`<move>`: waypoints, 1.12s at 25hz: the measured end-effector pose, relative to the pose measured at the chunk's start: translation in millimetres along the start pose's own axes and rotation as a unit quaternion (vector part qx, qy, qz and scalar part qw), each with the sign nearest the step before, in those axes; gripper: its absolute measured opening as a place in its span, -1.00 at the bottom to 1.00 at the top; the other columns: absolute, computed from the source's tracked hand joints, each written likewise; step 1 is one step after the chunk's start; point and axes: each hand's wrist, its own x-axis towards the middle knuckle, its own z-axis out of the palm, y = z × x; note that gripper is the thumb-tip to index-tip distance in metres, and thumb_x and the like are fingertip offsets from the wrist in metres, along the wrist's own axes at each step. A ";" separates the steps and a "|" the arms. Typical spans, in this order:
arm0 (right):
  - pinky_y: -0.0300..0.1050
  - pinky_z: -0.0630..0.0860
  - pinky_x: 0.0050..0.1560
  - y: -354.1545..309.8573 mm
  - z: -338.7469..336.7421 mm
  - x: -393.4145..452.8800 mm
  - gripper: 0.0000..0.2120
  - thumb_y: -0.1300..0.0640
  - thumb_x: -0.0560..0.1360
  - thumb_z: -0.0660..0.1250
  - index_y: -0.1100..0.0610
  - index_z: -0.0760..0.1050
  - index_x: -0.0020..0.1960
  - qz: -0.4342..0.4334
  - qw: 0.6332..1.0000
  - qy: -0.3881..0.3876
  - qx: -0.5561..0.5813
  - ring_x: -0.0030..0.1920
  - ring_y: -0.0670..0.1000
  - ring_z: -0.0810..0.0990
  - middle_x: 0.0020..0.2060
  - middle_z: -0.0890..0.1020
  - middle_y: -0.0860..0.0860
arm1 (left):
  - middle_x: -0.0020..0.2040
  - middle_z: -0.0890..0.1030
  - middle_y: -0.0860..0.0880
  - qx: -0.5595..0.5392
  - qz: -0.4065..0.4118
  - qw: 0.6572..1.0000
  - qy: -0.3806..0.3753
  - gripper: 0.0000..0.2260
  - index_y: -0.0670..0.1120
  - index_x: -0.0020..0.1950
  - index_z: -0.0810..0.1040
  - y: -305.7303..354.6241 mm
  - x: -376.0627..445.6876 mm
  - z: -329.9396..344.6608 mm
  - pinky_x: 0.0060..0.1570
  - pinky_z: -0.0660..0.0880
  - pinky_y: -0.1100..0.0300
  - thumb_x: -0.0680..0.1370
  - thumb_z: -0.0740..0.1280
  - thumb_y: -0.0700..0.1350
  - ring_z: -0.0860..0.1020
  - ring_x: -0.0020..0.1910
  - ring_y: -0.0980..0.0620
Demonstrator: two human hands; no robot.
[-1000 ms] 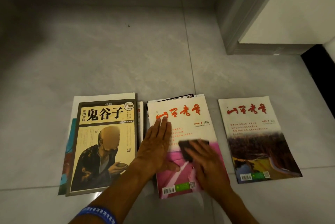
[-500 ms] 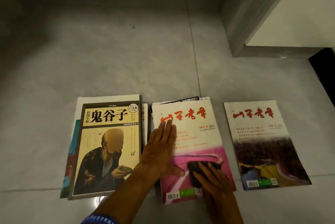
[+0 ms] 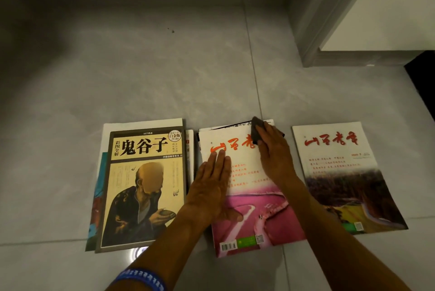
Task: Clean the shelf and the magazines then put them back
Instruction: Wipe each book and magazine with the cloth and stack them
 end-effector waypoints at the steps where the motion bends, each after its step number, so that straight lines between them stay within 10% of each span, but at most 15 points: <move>1: 0.18 0.19 0.47 4.2 -1.5 -17.6 -0.52 -0.04 0.62 0.02 0.10 0.31 0.48 -0.002 1.000 0.004 0.007 0.49 0.15 0.23 0.48 0.30 0.10 | 0.49 -0.47 -0.09 -0.002 0.002 1.000 0.000 0.20 -0.09 0.50 -0.44 0.0 -0.9 1.2 0.38 -0.43 0.05 0.30 0.28 0.50 -0.45 0.47 -0.12; 7: 0.08 0.24 0.43 29.5 -14.0 -169.0 -0.49 -0.18 0.66 -0.07 0.02 0.17 0.53 -0.095 0.995 0.001 -0.030 0.39 0.21 0.35 0.37 0.42 0.14 | 0.47 -0.51 -0.06 -0.027 0.007 1.000 0.011 0.23 -0.08 0.50 -0.46 2.1 -0.1 0.4 0.42 -0.41 0.04 0.29 0.33 0.47 -0.48 0.45 -0.08; 17: 0.11 0.14 0.50 1.0 -4.2 0.6 -0.56 0.14 0.64 0.15 0.10 0.24 0.51 0.025 0.999 0.008 -0.025 0.50 0.16 0.20 0.49 0.28 0.11 | 0.48 -0.51 -0.05 -0.009 0.009 1.000 -0.024 0.24 -0.06 0.50 -0.46 -2.5 1.3 7.9 0.46 -0.39 0.03 0.25 0.26 0.54 -0.49 0.45 -0.06; 23: 0.29 0.33 0.35 48.1 -5.0 -163.9 -0.57 -0.04 0.63 0.06 -0.05 0.26 0.48 -0.084 0.996 0.030 -0.012 0.47 0.12 0.27 0.47 0.33 0.00 | 0.48 -0.50 -0.03 -0.033 0.014 0.999 -0.028 0.24 -0.05 0.50 -0.46 -0.5 2.8 -1.0 0.40 -0.42 0.08 0.27 0.34 0.48 -0.49 0.45 -0.04; 28: 0.03 0.16 0.44 30.8 29.9 -223.0 -0.54 -0.11 0.66 -0.09 -0.16 0.02 0.55 -0.151 0.987 0.021 -0.043 0.55 -0.03 0.02 0.55 0.09 -0.15 | 0.56 -0.32 0.05 -0.081 0.010 0.994 -0.075 -0.07 -0.01 0.58 -0.21 -5.2 3.8 -28.1 0.47 -0.21 0.03 0.47 0.27 0.34 -0.30 0.54 0.00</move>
